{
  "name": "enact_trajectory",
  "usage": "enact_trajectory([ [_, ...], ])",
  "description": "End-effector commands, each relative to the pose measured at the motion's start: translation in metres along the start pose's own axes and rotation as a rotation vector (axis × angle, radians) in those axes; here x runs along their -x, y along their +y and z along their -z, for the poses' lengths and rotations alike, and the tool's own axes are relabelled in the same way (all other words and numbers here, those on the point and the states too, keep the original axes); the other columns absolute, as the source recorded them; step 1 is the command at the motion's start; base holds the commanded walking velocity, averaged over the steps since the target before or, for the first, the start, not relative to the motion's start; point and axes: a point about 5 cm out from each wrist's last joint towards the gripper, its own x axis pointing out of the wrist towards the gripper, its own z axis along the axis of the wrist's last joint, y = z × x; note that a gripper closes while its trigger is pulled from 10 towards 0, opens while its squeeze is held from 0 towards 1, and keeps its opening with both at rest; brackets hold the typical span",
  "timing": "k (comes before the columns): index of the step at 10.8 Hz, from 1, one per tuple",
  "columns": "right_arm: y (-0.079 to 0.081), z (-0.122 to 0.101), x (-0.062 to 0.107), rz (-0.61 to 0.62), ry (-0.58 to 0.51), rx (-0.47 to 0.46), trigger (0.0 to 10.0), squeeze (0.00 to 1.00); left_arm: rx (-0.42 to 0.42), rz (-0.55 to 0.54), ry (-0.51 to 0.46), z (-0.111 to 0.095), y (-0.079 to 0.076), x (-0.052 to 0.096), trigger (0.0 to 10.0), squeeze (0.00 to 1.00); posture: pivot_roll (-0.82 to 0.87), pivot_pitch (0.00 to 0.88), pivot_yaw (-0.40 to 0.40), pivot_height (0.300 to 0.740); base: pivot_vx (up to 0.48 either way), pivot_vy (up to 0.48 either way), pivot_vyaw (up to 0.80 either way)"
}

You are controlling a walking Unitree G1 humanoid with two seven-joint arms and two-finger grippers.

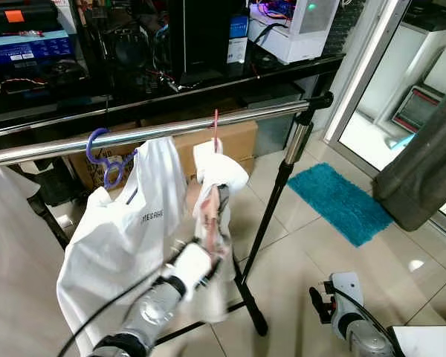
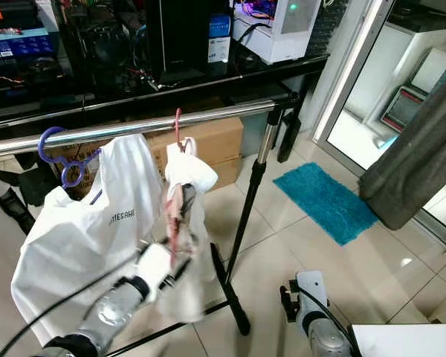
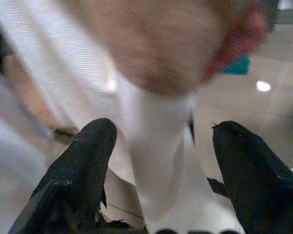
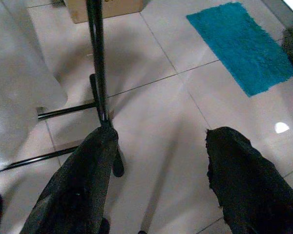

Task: Hang hanger

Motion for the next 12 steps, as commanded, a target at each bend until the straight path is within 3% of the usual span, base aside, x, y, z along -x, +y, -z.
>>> enact_trajectory([
  [1, -0.012, 0.003, 0.003, 0.039, 0.01, 0.006, 10.0, 0.0, -0.026, 0.039, 0.012, 0.003, -0.006, 0.002, 10.0, 0.0, 0.08, 0.019, -0.058, 0.74, 0.0, 0.0, 0.0],
  [3, -0.014, -0.003, 0.003, 0.054, -0.04, -0.003, 10.0, 0.0, -0.064, -0.051, -0.02, 0.0, 0.006, 0.002, 10.0, 0.0, 0.1, 0.029, -0.061, 0.74, 0.0, 0.0, 0.0],
  [5, -0.021, -0.035, 0.0, 0.119, -0.234, -0.033, 10.0, 0.0, -0.109, -0.156, -0.066, 0.0, 0.017, 0.01, 10.0, 0.0, 0.1, 0.039, -0.062, 0.74, 0.0, 0.0, 0.0],
  [6, -0.022, -0.066, -0.002, 0.137, -0.374, -0.07, 10.0, 0.0, -0.088, -0.19, -0.065, 0.004, 0.017, 0.015, 10.0, 0.0, 0.1, 0.044, -0.062, 0.74, 0.0, 0.0, 0.0],
  [8, -0.013, -0.088, -0.004, 0.071, -0.454, -0.09, 10.0, 0.0, -0.093, -0.178, -0.069, 0.005, 0.01, 0.015, 10.0, 0.0, 0.1, 0.049, -0.062, 0.74, 0.0, 0.0, 0.0],
  [11, -0.009, -0.109, 0.006, 0.008, -0.543, -0.172, 10.0, 0.0, -0.143, -0.212, -0.11, -0.009, 0.022, 0.006, 10.0, 0.0, 0.09, 0.056, -0.054, 0.74, 0.0, 0.0, 0.0],
  [12, -0.005, -0.136, 0.017, -0.026, -0.648, -0.226, 10.0, 0.0, -0.174, -0.163, -0.121, -0.017, 0.022, -0.002, 10.0, 0.0, 0.08, 0.053, -0.046, 0.74, 0.0, 0.0, 0.0],
])
